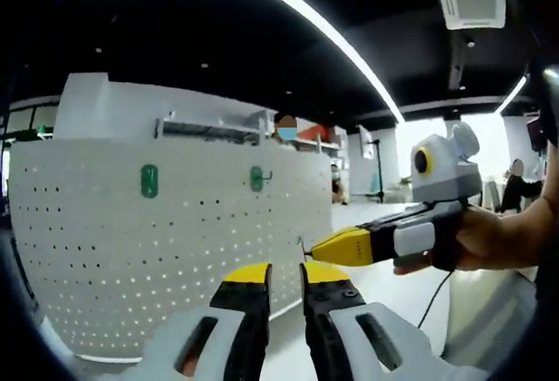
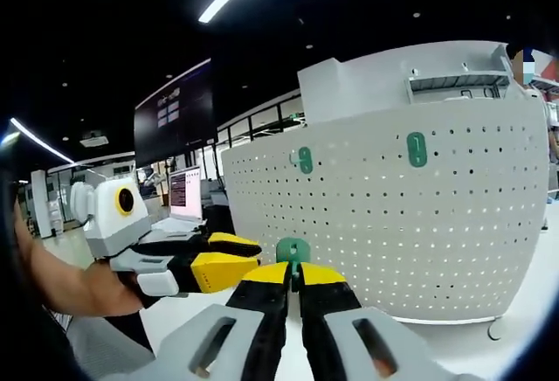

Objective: Insert the hook assembly into the mounting plate slot until the hook locks in place.

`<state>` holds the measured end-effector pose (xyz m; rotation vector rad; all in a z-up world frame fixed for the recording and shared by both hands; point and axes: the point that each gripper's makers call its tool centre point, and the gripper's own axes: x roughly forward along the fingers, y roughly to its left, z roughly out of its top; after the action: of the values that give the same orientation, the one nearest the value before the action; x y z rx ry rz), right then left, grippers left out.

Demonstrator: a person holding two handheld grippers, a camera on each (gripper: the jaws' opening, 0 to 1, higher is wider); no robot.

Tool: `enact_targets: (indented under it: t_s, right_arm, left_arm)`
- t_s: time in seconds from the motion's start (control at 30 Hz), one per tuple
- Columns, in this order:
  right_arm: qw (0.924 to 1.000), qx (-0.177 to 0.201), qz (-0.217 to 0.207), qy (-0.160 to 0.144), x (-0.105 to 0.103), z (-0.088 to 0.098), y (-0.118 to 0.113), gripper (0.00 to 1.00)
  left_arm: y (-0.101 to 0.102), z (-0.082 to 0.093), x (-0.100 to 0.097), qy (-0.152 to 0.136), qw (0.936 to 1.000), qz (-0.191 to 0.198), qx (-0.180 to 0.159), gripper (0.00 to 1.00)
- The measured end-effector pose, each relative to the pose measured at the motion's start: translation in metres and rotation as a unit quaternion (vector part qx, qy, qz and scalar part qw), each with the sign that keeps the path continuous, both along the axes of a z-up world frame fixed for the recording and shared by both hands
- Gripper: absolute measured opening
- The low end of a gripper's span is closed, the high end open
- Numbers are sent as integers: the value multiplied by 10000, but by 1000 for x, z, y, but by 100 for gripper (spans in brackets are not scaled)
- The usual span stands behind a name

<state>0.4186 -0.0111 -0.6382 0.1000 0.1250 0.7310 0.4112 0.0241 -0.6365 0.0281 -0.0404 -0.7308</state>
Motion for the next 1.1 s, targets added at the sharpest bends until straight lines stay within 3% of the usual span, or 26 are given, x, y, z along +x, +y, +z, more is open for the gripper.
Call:
enact_targets:
  t_s: [0.27,0.53,1.1]
  right_arm:
    - [9999,17,-98,-112,11,11,-1,2]
    - [9991,43,-260,-319,26,31,-6,2]
    - [9954,108,-584,-758,60,74,-9,2]
  left_arm:
    - [13,-10,-5,-131,9989,208,404,19]
    - [31,-26,-10,58,9984,438,341,19]
    - [39,-45,-23,269,9977,540,312,20]
